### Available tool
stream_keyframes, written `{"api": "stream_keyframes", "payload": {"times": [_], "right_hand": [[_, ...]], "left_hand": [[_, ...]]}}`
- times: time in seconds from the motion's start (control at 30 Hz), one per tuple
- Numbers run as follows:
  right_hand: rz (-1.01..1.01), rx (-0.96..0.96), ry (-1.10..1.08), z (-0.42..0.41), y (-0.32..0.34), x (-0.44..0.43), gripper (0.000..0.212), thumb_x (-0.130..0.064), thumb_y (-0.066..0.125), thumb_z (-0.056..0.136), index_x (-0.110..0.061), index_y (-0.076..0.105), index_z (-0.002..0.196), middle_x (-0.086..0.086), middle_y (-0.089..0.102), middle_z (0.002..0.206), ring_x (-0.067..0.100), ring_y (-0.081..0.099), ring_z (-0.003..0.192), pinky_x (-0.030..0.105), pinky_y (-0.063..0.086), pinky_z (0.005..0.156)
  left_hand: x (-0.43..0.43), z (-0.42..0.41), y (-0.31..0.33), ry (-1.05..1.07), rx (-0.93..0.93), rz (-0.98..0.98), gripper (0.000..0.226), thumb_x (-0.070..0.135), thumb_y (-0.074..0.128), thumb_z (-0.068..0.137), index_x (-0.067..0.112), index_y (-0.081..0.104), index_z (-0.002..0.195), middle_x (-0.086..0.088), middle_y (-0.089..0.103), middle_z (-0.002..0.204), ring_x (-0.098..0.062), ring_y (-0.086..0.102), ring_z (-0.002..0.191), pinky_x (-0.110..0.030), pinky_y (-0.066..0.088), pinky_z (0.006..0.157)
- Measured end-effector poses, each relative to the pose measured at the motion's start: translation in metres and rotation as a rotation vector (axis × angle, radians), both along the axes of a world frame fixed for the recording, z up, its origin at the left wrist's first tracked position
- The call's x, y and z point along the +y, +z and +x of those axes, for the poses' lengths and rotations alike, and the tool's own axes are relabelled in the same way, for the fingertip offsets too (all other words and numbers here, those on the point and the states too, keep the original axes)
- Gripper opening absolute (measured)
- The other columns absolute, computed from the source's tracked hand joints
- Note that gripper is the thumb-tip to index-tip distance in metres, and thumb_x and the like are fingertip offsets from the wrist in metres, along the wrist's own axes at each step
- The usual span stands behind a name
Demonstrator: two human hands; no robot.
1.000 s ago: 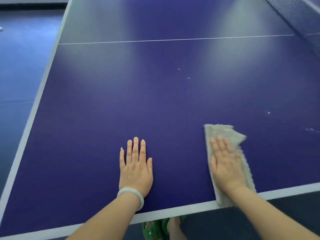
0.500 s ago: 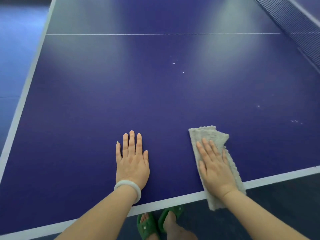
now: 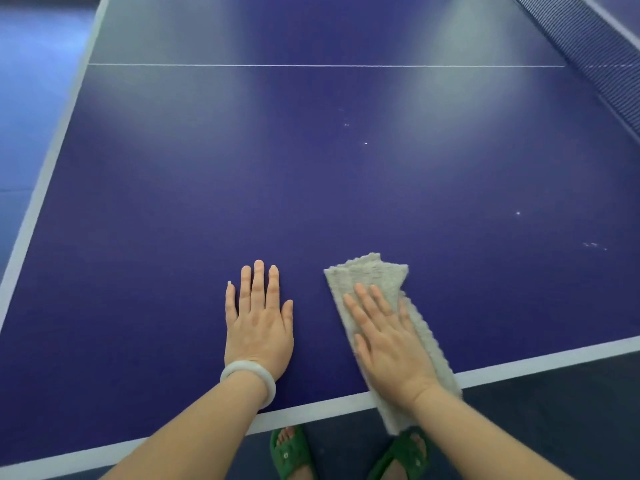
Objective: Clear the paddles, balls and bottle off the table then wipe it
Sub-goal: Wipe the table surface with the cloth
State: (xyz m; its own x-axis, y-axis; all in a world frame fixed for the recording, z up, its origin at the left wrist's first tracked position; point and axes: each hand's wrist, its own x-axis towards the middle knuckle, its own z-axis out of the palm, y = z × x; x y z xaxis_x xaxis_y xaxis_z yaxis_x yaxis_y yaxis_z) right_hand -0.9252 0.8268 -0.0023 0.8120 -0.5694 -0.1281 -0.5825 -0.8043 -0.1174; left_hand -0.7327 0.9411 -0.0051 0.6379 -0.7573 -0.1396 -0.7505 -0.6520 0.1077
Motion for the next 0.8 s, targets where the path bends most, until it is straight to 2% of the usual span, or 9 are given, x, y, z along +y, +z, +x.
{"api": "stream_keyframes", "payload": {"times": [0.07,0.2,0.4,0.5,0.57,0.63,0.7,0.8], "right_hand": [[-0.011,0.037,-0.113,-0.035,0.000,-0.034,0.060,-0.039,0.017,0.098,-0.029,0.010,0.157,-0.008,0.005,0.165,0.012,-0.002,0.152,0.050,0.006,0.121],[0.002,0.055,-0.579,-0.062,0.000,-0.082,0.065,-0.042,0.005,0.093,-0.029,-0.001,0.157,-0.008,-0.005,0.164,0.011,-0.010,0.151,0.049,-0.001,0.123],[-0.022,0.047,-0.605,-0.062,-0.005,-0.084,0.060,-0.037,0.009,0.098,-0.027,-0.005,0.155,-0.004,-0.005,0.165,0.016,-0.008,0.152,0.050,-0.004,0.122],[-0.014,0.040,-0.605,-0.063,-0.007,-0.086,0.060,-0.034,0.018,0.101,-0.027,-0.008,0.155,-0.004,-0.008,0.165,0.017,-0.010,0.151,0.051,-0.003,0.122],[-0.016,0.041,-0.598,-0.063,-0.007,-0.085,0.061,-0.035,0.018,0.101,-0.028,-0.009,0.155,-0.004,-0.010,0.164,0.017,-0.012,0.151,0.051,-0.004,0.122],[-0.019,0.045,-0.584,-0.063,-0.007,-0.085,0.060,-0.035,0.013,0.100,-0.027,-0.011,0.155,-0.003,-0.012,0.164,0.018,-0.013,0.151,0.051,-0.006,0.122],[-0.020,0.058,-0.569,-0.063,-0.006,-0.086,0.062,-0.036,0.005,0.096,-0.025,-0.013,0.154,-0.002,-0.014,0.163,0.019,-0.015,0.150,0.052,-0.009,0.121],[-0.021,0.067,-0.505,-0.063,-0.005,-0.091,0.065,-0.038,0.000,0.092,-0.023,-0.011,0.154,0.000,-0.013,0.164,0.020,-0.015,0.150,0.054,-0.008,0.120]], "left_hand": [[0.000,0.000,0.000,0.006,-0.005,-0.009,0.064,0.048,-0.009,0.094,0.022,-0.012,0.152,-0.003,-0.007,0.164,-0.022,-0.014,0.150,-0.046,-0.005,0.122],[-0.001,-0.001,-0.001,0.016,-0.021,-0.009,0.064,0.048,-0.005,0.095,0.021,-0.008,0.153,-0.003,-0.003,0.164,-0.022,-0.010,0.151,-0.046,-0.003,0.122],[-0.001,-0.003,0.002,0.035,-0.025,-0.026,0.065,0.046,0.013,0.098,0.015,0.012,0.155,-0.006,0.011,0.164,-0.023,0.002,0.152,-0.046,0.002,0.123],[-0.013,-0.013,0.009,0.071,0.018,-0.136,0.056,0.027,0.040,0.099,0.004,0.034,0.150,-0.017,0.027,0.158,-0.034,0.018,0.149,-0.051,0.011,0.122],[-0.034,-0.029,0.014,0.043,0.071,-0.213,0.052,0.014,0.054,0.095,-0.001,0.042,0.144,-0.021,0.033,0.153,-0.037,0.026,0.145,-0.050,0.018,0.120],[-0.067,-0.054,0.019,-0.001,0.135,-0.229,0.054,0.017,0.050,0.097,0.004,0.037,0.148,-0.017,0.028,0.157,-0.032,0.021,0.148,-0.044,0.013,0.123],[-0.107,-0.082,0.021,0.008,0.185,-0.224,0.056,0.029,0.038,0.102,0.011,0.025,0.153,-0.012,0.015,0.162,-0.027,0.007,0.151,-0.040,0.002,0.124],[-0.159,-0.124,0.018,0.095,0.191,-0.141,0.062,0.043,0.024,0.103,0.016,0.006,0.156,-0.013,-0.006,0.164,-0.029,-0.013,0.150,-0.045,-0.009,0.122]]}}
